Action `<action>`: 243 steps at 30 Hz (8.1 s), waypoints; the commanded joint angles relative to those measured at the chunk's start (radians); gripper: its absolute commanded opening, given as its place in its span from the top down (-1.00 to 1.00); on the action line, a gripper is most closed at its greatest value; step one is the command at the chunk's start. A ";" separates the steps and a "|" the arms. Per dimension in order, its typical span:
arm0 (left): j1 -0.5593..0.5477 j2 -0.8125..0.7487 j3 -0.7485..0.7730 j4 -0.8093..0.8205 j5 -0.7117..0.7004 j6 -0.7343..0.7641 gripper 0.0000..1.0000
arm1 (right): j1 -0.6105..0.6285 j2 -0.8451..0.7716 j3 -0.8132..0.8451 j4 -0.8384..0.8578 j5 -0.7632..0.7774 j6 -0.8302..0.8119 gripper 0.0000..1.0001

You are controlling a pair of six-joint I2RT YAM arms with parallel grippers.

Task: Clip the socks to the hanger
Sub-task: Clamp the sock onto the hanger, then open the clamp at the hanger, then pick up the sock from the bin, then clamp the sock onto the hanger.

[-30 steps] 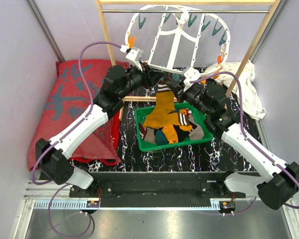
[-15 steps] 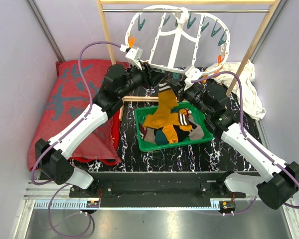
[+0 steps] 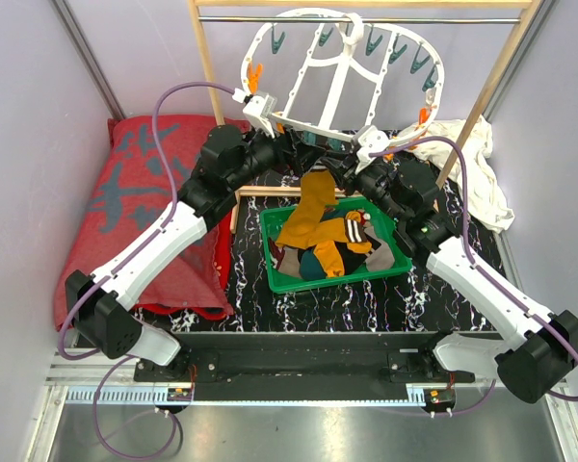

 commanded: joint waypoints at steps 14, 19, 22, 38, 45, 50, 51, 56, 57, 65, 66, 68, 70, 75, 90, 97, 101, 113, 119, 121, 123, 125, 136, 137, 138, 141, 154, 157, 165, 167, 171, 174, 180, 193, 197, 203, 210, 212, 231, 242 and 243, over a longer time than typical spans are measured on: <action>0.010 -0.074 0.043 -0.051 -0.074 0.067 -0.54 | 0.007 -0.114 -0.120 0.083 0.230 -0.002 0.17; 0.010 -0.085 0.048 -0.054 -0.087 0.084 -0.56 | 0.007 -0.106 -0.143 0.141 0.261 -0.012 0.11; 0.010 -0.085 0.053 -0.075 -0.079 0.081 -0.56 | 0.007 -0.070 -0.125 0.170 0.243 -0.019 0.10; 0.009 -0.089 0.049 -0.066 -0.067 0.077 -0.57 | 0.007 0.015 -0.065 0.241 0.163 0.007 0.07; 0.009 -0.100 0.066 -0.089 -0.062 0.070 -0.56 | 0.007 0.001 -0.071 0.218 0.151 0.014 0.68; 0.009 -0.120 0.085 -0.115 -0.045 0.052 -0.57 | 0.005 -0.031 -0.083 0.175 0.131 0.038 1.00; 0.009 -0.129 0.086 -0.118 -0.039 0.052 -0.57 | 0.007 -0.034 -0.082 0.166 0.128 0.040 1.00; 0.007 -0.149 0.106 -0.132 0.062 0.041 -0.61 | 0.007 -0.028 -0.039 0.082 0.083 0.082 1.00; 0.004 -0.158 0.111 -0.131 0.071 0.037 -0.62 | 0.007 -0.026 -0.033 0.072 0.074 0.090 1.00; -0.025 -0.184 0.125 -0.160 0.081 0.043 -0.63 | 0.007 -0.017 0.015 0.032 0.055 0.147 1.00; -0.026 -0.183 0.123 -0.160 0.058 0.049 -0.63 | 0.007 -0.016 0.018 0.029 0.054 0.150 1.00; -0.028 -0.166 0.125 -0.158 0.045 0.046 -0.62 | 0.007 -0.014 0.024 0.023 0.043 0.164 1.00; -0.028 -0.149 0.122 -0.128 0.051 0.026 -0.61 | 0.007 -0.014 0.027 0.020 0.029 0.175 1.00; -0.034 -0.085 0.125 -0.072 0.045 -0.026 -0.57 | 0.005 -0.022 0.022 0.015 0.022 0.190 1.00; -0.039 0.009 0.146 -0.010 -0.067 -0.019 -0.33 | 0.007 -0.026 0.018 0.015 0.003 0.201 1.00; -0.040 0.034 0.154 0.037 -0.076 -0.045 -0.15 | 0.007 -0.023 0.012 0.026 0.002 0.202 1.00; -0.043 0.034 0.154 0.044 -0.074 -0.045 0.01 | 0.007 -0.019 0.012 0.025 0.003 0.198 0.99; -0.051 0.034 0.137 0.043 -0.082 -0.011 0.82 | 0.007 -0.049 -0.025 0.005 0.045 0.208 0.36; -0.056 0.030 0.128 0.043 -0.113 0.017 0.84 | 0.007 -0.123 -0.068 -0.066 0.088 0.239 0.08; -0.054 0.030 0.125 0.041 -0.119 0.021 0.78 | 0.007 -0.166 -0.094 -0.098 0.104 0.253 0.06; -0.054 0.032 0.123 0.043 -0.123 0.023 0.78 | 0.007 -0.197 -0.116 -0.158 0.130 0.274 0.05; -0.054 0.032 0.123 0.040 -0.125 0.023 0.78 | 0.008 -0.244 -0.162 -0.213 0.184 0.323 0.01; -0.056 0.043 0.132 0.029 -0.133 0.011 0.76 | 0.007 -0.307 -0.418 -0.368 0.442 0.760 -0.16; -0.056 0.044 0.132 0.029 -0.131 0.005 0.76 | 0.007 -0.292 -0.427 -0.365 0.463 0.788 -0.16; -0.056 0.044 0.134 0.030 -0.128 0.001 0.76 | 0.007 -0.252 -0.432 -0.362 0.509 0.829 -0.16; -0.056 0.049 0.137 0.027 -0.123 -0.002 0.76 | 0.004 -0.154 -0.403 -0.341 0.574 0.865 -0.15; -0.057 0.047 0.137 0.020 -0.114 -0.009 0.76 | -0.182 0.199 -0.314 -0.216 0.438 0.952 0.03; -0.057 0.052 0.141 0.020 -0.110 -0.011 0.76 | -0.190 0.256 -0.297 -0.212 0.402 0.945 0.03; -0.057 0.058 0.145 0.014 -0.105 -0.012 0.77 | -0.194 0.349 -0.284 -0.189 0.318 0.914 0.13; -0.059 0.058 0.145 0.014 -0.102 -0.011 0.77 | -0.196 0.357 -0.281 -0.189 0.290 0.894 0.24; -0.057 0.060 0.149 0.012 -0.102 -0.012 0.77 | -0.196 0.340 -0.283 -0.193 0.270 0.859 0.57; -0.057 0.060 0.149 0.010 -0.100 -0.011 0.77 | -0.194 0.296 -0.281 -0.225 0.267 0.824 0.78; -0.057 0.060 0.154 0.006 -0.102 -0.009 0.77 | -0.194 0.169 -0.266 -0.333 0.258 0.726 0.90; -0.057 0.061 0.161 0.004 -0.102 -0.014 0.77 | -0.142 0.067 -0.196 -0.392 0.057 0.536 1.00; -0.057 0.055 0.160 -0.005 -0.099 -0.011 0.77 | -0.047 -0.005 -0.162 -0.471 0.109 0.379 1.00; -0.057 0.052 0.163 -0.011 -0.105 -0.006 0.77 | -0.004 -0.135 -0.116 -0.543 0.103 0.173 1.00; -0.059 0.058 0.189 -0.026 -0.100 -0.005 0.77 | -0.004 -0.191 -0.013 -0.620 0.020 -0.002 1.00; -0.059 0.055 0.192 -0.023 -0.099 -0.009 0.77 | -0.004 -0.191 -0.024 -0.609 0.023 0.003 1.00; -0.060 0.029 0.201 -0.025 -0.100 -0.005 0.85 | -0.004 -0.241 -0.361 -0.416 -0.004 0.136 1.00; -0.092 0.049 0.220 -0.040 -0.137 0.020 0.87 | 0.008 -0.234 -0.084 -0.630 -0.073 -0.046 1.00; -0.094 0.050 0.221 -0.040 -0.139 0.024 0.87 | 0.008 -0.231 -0.047 -0.633 -0.070 -0.071 1.00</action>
